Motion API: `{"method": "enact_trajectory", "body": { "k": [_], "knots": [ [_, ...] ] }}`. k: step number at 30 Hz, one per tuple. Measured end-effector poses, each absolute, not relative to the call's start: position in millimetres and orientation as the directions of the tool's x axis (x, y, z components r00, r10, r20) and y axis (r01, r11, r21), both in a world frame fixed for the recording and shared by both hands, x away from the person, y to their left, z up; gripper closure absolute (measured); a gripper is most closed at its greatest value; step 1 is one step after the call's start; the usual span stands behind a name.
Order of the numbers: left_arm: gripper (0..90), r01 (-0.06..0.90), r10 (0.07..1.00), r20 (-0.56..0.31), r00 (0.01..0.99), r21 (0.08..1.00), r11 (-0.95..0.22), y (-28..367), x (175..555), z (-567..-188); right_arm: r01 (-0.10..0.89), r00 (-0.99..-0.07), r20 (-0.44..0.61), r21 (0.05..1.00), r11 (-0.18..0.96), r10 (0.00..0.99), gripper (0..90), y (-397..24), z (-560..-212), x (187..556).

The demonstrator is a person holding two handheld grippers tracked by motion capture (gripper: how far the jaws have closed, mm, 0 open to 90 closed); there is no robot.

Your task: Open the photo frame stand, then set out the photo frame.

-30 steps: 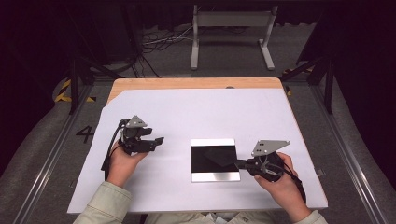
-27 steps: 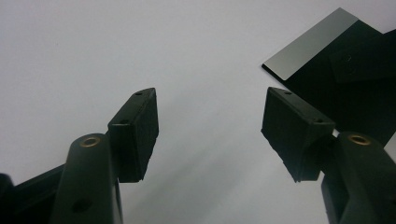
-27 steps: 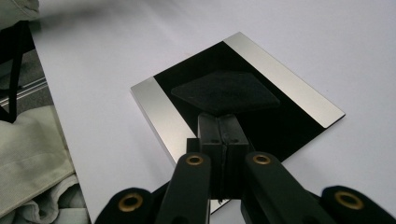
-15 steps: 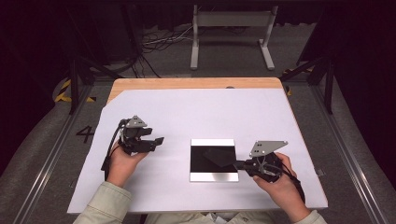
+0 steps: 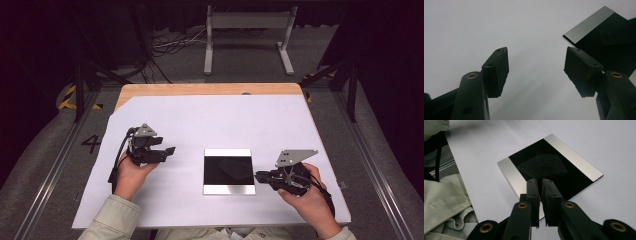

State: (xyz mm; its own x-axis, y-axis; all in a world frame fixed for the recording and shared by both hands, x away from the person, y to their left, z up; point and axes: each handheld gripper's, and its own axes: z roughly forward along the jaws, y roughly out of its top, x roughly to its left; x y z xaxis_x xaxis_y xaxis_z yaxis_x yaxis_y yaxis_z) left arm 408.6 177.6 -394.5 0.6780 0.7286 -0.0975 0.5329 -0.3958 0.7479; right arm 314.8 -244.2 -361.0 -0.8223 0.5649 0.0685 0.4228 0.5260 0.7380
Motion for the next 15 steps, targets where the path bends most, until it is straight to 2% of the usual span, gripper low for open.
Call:
{"method": "enact_trajectory", "body": {
  "k": [5,15],
  "knots": [
    [36.9,0.531,0.725,-0.095,0.682,0.747,-0.401,178,409,-395,0.466,-0.8,0.109,0.732,0.497,0.59,75.9,-250,-358,316],
    [36.9,0.533,0.727,-0.095,0.68,0.745,-0.401,176,410,-395,0.526,-0.751,0.152,0.726,0.443,0.642,69.3,-260,-352,320]
  ]
}}
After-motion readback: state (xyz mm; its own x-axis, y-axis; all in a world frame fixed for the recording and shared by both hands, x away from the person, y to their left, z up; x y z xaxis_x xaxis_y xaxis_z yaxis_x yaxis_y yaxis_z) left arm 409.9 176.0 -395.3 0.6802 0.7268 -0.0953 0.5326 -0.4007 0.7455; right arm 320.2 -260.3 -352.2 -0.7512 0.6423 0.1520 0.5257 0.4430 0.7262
